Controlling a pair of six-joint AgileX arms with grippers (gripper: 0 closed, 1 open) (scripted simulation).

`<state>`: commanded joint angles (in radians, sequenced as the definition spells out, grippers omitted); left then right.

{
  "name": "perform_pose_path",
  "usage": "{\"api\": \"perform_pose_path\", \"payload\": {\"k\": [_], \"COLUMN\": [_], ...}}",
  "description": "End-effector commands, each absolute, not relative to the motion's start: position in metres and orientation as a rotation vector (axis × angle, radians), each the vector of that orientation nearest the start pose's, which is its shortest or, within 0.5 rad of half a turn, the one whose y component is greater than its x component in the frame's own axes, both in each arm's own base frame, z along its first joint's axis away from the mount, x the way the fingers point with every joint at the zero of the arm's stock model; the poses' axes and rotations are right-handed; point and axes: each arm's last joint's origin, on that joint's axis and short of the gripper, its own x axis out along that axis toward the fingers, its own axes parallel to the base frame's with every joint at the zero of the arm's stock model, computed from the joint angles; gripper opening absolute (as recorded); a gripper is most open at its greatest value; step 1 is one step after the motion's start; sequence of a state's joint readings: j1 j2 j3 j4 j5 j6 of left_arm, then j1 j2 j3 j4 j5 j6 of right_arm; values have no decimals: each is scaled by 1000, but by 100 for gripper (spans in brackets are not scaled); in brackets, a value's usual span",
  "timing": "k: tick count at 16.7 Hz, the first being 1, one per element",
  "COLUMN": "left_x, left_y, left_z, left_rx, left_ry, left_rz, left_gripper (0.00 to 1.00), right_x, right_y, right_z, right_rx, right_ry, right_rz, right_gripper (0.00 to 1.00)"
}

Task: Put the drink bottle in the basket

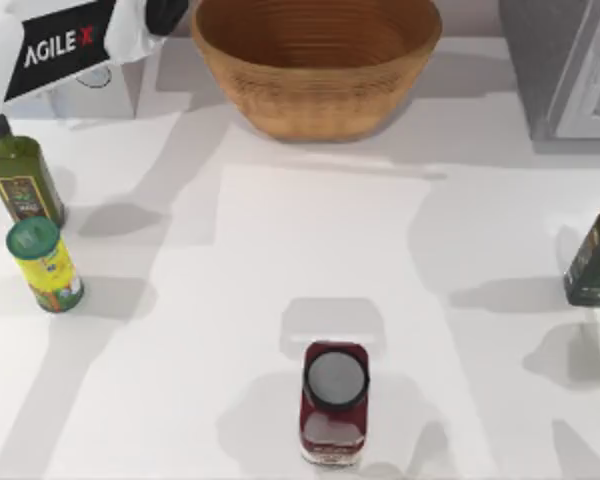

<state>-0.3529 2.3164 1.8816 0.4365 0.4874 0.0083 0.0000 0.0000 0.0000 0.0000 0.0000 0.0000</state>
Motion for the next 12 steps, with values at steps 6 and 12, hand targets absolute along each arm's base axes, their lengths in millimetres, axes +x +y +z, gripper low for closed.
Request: {"api": "perform_pose_path", "payload": {"k": [6,12], "left_x": [516,516], "left_y": [-204,-204], "left_z": [239,239], "left_rx": [-4,-4], "left_ry": [-4,-4], "left_rz": [-819,-819], "left_gripper": [0,45], "right_x": [106,106], "right_y": [-1,-1], "right_z": [160,160], "right_rx": [0,0], "right_ry": [0,0], "right_rz": [0,0], "right_gripper": [100,100]}}
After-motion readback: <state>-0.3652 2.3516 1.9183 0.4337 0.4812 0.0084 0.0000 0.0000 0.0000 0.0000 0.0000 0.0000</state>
